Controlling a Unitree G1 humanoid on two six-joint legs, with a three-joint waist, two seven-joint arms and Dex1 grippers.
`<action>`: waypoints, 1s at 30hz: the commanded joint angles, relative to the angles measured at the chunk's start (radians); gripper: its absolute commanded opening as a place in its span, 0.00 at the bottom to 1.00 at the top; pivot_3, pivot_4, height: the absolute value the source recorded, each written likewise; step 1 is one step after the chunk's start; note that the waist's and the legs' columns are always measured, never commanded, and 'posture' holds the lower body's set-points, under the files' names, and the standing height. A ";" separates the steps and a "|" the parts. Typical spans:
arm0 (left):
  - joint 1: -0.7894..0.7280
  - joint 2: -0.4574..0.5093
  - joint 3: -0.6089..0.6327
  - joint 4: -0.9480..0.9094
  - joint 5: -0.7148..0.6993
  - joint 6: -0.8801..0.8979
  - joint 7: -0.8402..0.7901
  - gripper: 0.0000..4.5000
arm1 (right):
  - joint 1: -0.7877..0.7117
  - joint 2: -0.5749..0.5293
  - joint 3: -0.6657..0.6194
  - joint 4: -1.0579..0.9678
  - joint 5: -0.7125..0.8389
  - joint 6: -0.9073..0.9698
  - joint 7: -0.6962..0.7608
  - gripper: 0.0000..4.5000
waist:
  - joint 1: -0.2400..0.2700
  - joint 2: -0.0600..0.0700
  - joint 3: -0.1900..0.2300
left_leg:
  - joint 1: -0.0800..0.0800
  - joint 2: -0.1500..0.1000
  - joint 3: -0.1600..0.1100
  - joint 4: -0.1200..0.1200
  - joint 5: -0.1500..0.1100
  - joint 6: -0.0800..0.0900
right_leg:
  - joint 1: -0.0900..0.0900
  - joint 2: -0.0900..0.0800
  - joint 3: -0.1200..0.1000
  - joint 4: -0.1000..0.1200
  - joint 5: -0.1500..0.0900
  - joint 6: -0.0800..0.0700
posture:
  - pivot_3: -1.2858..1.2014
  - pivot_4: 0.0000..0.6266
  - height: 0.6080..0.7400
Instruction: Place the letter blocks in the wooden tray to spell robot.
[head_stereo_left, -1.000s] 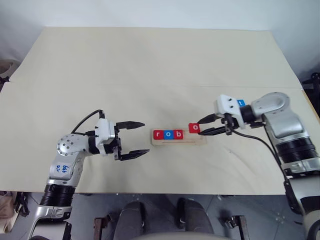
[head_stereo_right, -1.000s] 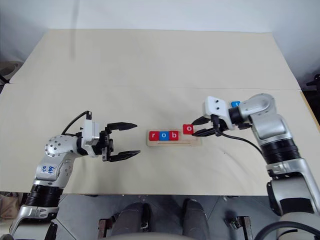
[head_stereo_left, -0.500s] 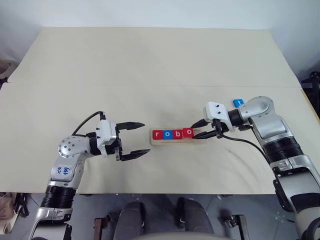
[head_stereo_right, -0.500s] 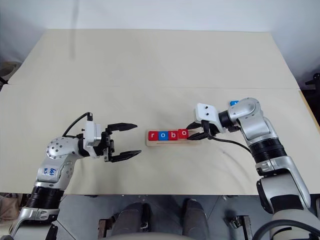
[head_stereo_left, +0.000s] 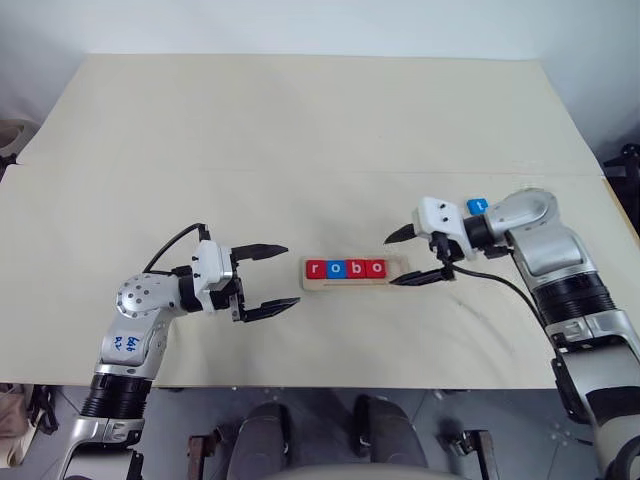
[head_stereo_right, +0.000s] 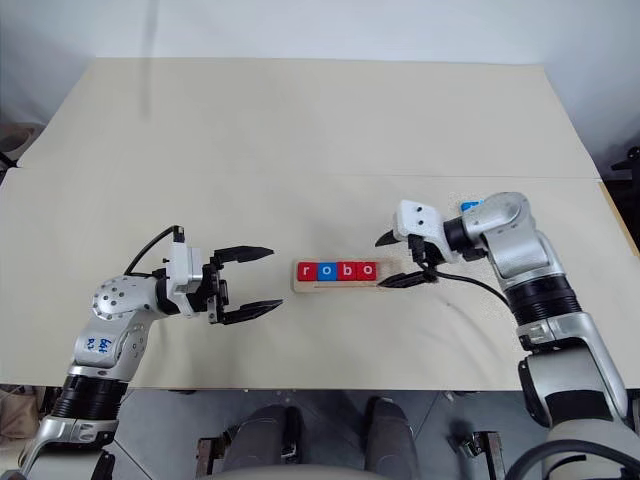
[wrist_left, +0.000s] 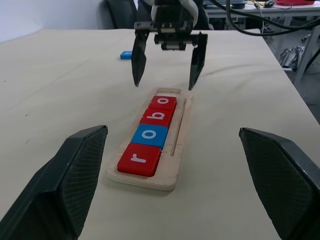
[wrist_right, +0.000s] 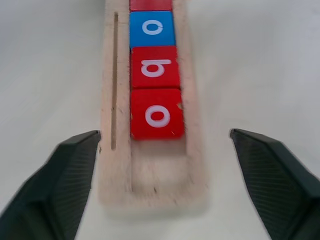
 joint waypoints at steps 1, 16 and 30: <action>0.001 0.006 0.010 -0.035 -0.006 -0.012 0.003 1.00 | 0.033 -0.037 -0.061 -0.034 0.034 0.004 -0.015 0.77 | 0.000 0.000 0.000 | 0.000 0.000 0.000 0.000 0.000 0.000 | 0.000 0.000 0.000 0.000 0.000 0.000 | 0.52 0.24 1.00; -0.020 -0.001 0.023 0.023 -0.020 0.008 -0.004 1.00 | 0.733 -0.053 -0.658 -0.431 0.209 0.046 -0.445 1.00 | 0.024 0.000 0.000 | 0.001 0.000 0.001 0.000 0.000 0.000 | 0.001 0.000 0.000 0.000 0.000 0.000 | 0.52 0.24 1.00; -0.103 -0.026 0.009 0.082 -0.020 0.014 -0.035 1.00 | 0.762 0.095 -0.683 -0.542 0.254 0.159 -0.762 1.00 | 0.000 0.000 -0.001 | 0.006 0.000 0.001 -0.002 0.000 0.000 | 0.003 0.000 0.003 0.002 0.000 -0.001 | 0.52 0.24 1.00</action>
